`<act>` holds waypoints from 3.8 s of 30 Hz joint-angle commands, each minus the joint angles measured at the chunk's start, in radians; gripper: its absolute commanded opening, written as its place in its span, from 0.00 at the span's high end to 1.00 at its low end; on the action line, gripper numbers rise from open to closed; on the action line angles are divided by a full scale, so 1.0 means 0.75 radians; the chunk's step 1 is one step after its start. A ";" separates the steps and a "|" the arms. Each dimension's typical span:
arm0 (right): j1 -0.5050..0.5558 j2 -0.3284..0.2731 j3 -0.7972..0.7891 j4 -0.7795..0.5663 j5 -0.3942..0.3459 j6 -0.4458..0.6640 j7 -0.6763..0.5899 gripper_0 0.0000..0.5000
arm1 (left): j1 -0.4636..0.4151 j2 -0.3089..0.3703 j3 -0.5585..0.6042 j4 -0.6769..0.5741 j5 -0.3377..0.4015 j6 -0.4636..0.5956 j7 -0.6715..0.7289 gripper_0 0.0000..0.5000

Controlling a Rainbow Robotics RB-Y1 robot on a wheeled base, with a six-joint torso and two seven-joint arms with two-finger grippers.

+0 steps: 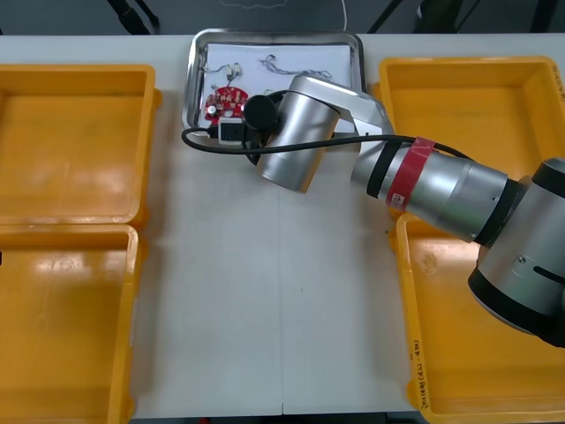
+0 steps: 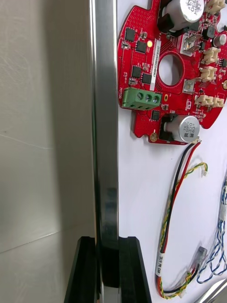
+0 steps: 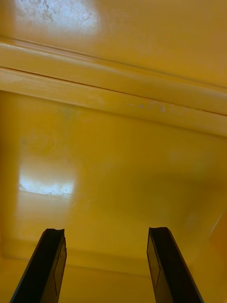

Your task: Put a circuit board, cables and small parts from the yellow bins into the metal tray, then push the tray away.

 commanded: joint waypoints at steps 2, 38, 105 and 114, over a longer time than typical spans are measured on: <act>-0.080 0.022 -0.012 0.010 0.016 -0.042 0.036 1.00 | 0.028 0.062 0.009 -0.028 0.005 0.008 -0.137 0.00; -0.080 -0.125 -0.041 -0.336 -0.160 0.203 0.038 0.00 | 0.028 0.062 0.009 -0.028 0.005 0.008 -0.137 0.00; 1.039 -0.812 -1.470 -1.524 -0.877 1.209 -0.643 0.00 | 0.028 0.062 0.009 -0.028 0.005 0.008 -0.137 0.00; 1.195 -0.810 -1.601 -1.526 -0.861 1.209 -0.694 0.00 | 0.028 0.062 0.009 -0.028 0.005 0.008 -0.137 0.00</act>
